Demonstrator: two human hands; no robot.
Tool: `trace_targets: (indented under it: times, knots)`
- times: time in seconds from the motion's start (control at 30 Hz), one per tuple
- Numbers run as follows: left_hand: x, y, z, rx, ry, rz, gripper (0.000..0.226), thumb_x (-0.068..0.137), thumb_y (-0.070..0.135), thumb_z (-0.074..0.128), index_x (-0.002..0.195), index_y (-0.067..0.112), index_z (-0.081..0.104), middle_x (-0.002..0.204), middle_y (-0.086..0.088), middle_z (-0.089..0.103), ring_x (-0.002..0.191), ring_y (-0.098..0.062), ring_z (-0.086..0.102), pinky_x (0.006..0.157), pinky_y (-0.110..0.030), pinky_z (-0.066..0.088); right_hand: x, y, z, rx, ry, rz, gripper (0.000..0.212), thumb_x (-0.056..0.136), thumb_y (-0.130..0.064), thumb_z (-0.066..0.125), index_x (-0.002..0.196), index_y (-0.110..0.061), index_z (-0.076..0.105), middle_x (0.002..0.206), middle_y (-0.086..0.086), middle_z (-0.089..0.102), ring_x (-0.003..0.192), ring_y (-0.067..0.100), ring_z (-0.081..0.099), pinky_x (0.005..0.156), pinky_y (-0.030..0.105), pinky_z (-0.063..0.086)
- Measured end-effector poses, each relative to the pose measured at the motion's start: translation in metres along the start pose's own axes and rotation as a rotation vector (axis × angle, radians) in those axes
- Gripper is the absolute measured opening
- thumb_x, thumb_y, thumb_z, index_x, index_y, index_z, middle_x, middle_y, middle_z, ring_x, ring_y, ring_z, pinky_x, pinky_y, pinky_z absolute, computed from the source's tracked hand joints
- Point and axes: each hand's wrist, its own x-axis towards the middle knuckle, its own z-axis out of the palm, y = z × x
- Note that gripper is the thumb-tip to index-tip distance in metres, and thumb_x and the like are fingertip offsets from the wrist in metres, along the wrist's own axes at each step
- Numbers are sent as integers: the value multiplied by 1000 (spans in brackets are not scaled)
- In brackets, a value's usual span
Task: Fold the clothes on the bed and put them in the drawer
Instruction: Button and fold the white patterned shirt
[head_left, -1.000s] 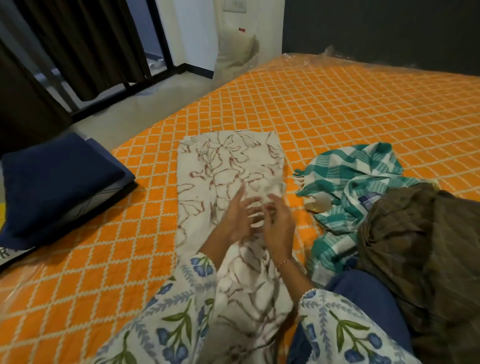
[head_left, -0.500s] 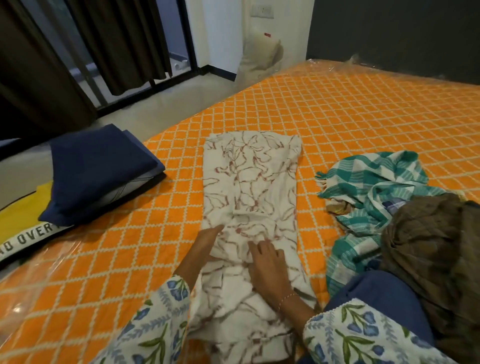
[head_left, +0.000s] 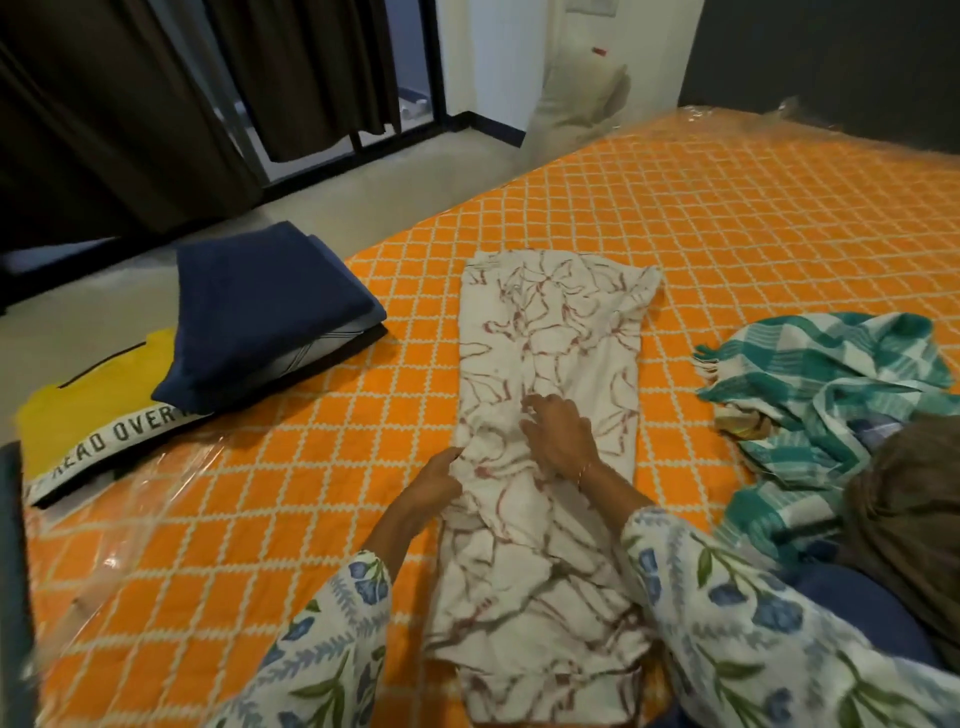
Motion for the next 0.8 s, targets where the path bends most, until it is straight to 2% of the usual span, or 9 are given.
trace_targets:
  times: [0.1, 0.2, 0.33, 0.4, 0.5, 0.57, 0.63, 0.73, 0.8]
  knots:
    - [-1, 1, 3, -64, -8, -46, 46, 96, 6, 52, 139, 11, 39, 150, -3, 27, 134, -28, 37, 77, -34, 51, 22, -4, 2, -103, -206, 54, 37, 96, -25, 46, 132, -18, 50, 134, 5, 52, 126, 28, 43, 102, 44, 28]
    - [-2, 4, 0, -38, -8, -4, 38, 91, 1, 59, 128, 0, 50, 137, -1, 44, 115, -21, 50, 61, -18, 50, 37, -16, 2, -135, -61, 18, 29, 94, -17, 47, 118, -17, 64, 124, 6, 60, 121, 29, 47, 97, 44, 31]
    - [-3, -8, -35, -185, -53, -7, 31, 90, 3, 60, 121, 5, 59, 116, -13, 64, 98, -28, 65, 74, -38, 58, 40, -43, 3, 102, 51, -62, 29, 92, -13, 49, 113, -16, 68, 115, 9, 64, 114, 31, 52, 91, 43, 39]
    - [-3, -19, -50, -184, 14, -49, 24, 90, 3, 60, 114, 2, 61, 103, -12, 67, 86, -25, 67, 67, -36, 59, 31, -43, 12, 97, 2, -129, 35, 94, -18, 48, 128, -21, 59, 133, 7, 55, 126, 28, 45, 100, 44, 36]
    - [-2, -29, -51, -189, 114, -126, 6, 91, 4, 60, 95, 2, 64, 91, -13, 65, 76, -26, 62, 63, -35, 53, -3, -13, 26, -29, -50, -175, 48, 98, -31, 28, 145, -22, 37, 153, 6, 30, 143, 23, 24, 115, 48, 18]
    - [1, -31, -45, -207, 182, -111, 10, 92, 3, 57, 83, 5, 61, 85, -14, 61, 71, -27, 59, 57, -33, 49, -36, 18, 35, -178, -104, -192, 65, 95, -55, 5, 151, -25, 21, 159, 4, 13, 148, 20, 6, 116, 51, 3]
    - [-1, -29, -36, -194, 266, -54, 14, 94, 2, 54, 82, 7, 57, 82, -15, 57, 67, -28, 54, 52, -31, 48, -68, 44, 48, -328, -108, -247, 84, 84, -73, -8, 152, -27, 14, 158, 9, 16, 147, 23, 3, 113, 55, 1]
    - [-7, -29, -33, -172, 385, -14, 17, 95, 2, 52, 80, 10, 55, 83, -13, 56, 72, -29, 54, 70, -43, 53, -88, 42, 70, -414, -94, -198, 75, 91, -70, 7, 152, -27, 9, 148, 15, 38, 138, 29, 22, 104, 56, 12]
    - [-8, -29, -40, -173, 432, 20, 15, 95, 2, 53, 82, 9, 57, 86, -17, 58, 73, -31, 55, 77, -51, 51, -88, 28, 75, -356, -139, -212, 85, 84, -78, -1, 152, -26, 4, 156, 15, 16, 144, 31, 9, 107, 57, 1]
